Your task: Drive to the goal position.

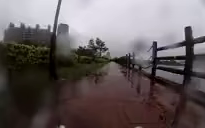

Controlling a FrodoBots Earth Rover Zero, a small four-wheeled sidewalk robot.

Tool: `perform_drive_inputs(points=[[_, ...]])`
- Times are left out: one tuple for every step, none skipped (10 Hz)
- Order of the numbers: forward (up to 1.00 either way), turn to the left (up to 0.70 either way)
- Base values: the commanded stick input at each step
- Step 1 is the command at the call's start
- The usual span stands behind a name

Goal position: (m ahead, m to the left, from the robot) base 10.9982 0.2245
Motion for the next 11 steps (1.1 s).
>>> perform_drive_inputs(points=[[1.00, 0.00], [1.00, 0.00], [1.00, 0.00], [1.00, 0.00], [1.00, 0.00], [1.00, 0.00], [1.00, 0.00], [1.00, 0.00], [1.00, 0.00], [1.00, 0.00], [1.00, 0.00]])
